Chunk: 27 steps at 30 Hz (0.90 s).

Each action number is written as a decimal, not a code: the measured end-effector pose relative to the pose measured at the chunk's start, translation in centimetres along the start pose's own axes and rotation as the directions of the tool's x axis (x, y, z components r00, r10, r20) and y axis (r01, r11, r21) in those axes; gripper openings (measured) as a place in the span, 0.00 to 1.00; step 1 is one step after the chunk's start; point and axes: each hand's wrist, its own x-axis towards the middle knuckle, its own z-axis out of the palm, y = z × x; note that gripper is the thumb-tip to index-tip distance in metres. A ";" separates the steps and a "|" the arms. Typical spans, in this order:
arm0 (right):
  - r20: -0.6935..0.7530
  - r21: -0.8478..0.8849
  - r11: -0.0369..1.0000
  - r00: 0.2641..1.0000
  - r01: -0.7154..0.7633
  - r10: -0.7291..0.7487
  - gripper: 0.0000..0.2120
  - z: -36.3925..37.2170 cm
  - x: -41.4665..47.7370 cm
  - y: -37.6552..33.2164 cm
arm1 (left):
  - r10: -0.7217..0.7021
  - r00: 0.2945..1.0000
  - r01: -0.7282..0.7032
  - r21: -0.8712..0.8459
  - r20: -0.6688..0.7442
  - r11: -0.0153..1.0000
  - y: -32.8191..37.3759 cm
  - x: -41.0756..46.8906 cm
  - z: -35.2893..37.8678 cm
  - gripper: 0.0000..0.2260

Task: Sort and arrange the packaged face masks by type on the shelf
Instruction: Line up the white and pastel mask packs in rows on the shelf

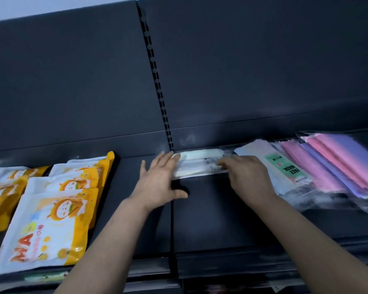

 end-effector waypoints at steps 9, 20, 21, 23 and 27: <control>-0.215 0.347 0.935 0.964 -0.075 0.158 0.21 -1.2 3.6 -1.6 | -0.444 0.872 -0.069 -0.951 -0.205 0.302 -1.0 0.1 -1.7 0.30; 0.585 -0.019 0.981 0.794 -0.191 0.166 0.33 0.9 -2.1 -2.1 | -0.075 0.963 -0.015 -0.331 -0.258 0.943 -0.6 1.1 0.7 0.31; 0.585 -0.021 0.982 0.794 -0.190 0.166 0.33 1.0 -2.5 -2.0 | 0.033 0.994 -0.060 -0.255 -0.108 0.965 -0.2 0.8 0.8 0.32; 0.534 -0.026 0.986 0.831 -0.167 0.154 0.30 1.5 -2.4 -2.1 | 0.099 0.986 -0.083 -0.127 0.132 0.988 0.4 0.8 1.6 0.34; 0.492 -0.088 0.978 0.846 -0.188 0.207 0.25 2.7 -1.4 -2.2 | 0.031 0.983 -0.018 -0.078 0.180 0.997 0.8 1.7 2.9 0.28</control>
